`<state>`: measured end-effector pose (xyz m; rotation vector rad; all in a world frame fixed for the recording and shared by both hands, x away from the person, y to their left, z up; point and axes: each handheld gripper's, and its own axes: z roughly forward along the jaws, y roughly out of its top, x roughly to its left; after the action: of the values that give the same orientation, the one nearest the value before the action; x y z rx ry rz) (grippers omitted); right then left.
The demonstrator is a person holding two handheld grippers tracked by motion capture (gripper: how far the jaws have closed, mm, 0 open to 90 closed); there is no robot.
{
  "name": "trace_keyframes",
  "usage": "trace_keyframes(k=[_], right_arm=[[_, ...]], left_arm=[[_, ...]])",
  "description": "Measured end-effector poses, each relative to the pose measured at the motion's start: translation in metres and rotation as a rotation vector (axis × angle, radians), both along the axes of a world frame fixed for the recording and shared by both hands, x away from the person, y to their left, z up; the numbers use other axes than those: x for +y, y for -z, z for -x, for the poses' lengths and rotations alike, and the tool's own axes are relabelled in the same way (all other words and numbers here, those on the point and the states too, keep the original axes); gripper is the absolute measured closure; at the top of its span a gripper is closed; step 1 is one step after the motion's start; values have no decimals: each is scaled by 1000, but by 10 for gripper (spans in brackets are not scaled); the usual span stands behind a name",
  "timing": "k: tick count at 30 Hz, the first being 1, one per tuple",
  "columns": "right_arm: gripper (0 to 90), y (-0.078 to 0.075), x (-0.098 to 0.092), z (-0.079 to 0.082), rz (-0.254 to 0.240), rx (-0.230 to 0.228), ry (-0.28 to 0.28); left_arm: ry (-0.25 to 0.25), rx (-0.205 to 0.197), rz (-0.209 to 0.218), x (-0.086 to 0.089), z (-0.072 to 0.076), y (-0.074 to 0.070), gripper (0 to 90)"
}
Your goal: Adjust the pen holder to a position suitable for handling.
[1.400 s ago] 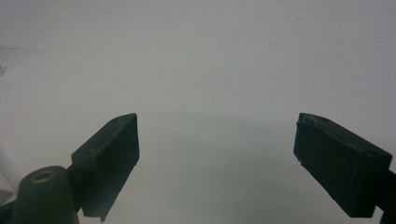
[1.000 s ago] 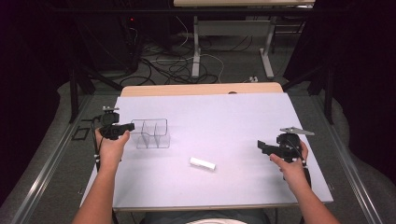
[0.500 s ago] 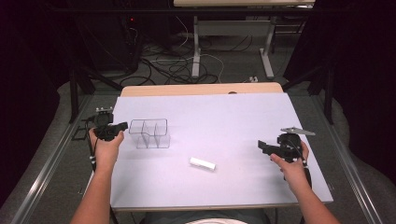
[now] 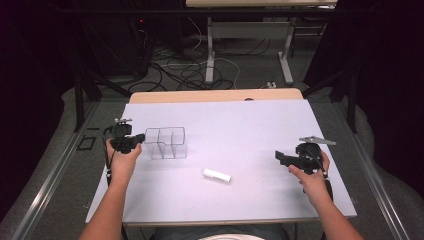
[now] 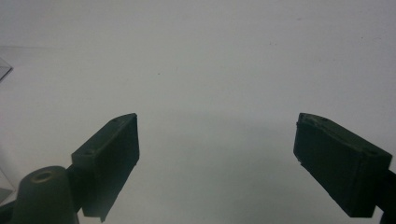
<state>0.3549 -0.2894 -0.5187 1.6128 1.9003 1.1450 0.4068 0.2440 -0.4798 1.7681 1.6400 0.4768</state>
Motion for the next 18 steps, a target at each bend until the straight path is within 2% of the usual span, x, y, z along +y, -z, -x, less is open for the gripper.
trace_keyframes(k=[7, 18], right_arm=[[139, 1, 1, -1, 1, 4, 0], [139, 1, 2, 0, 1, 6, 1]], left_arm=[[43, -35, -14, -35, -1, 2, 900], [95, -24, -4, -85, 3, 2, 900]])
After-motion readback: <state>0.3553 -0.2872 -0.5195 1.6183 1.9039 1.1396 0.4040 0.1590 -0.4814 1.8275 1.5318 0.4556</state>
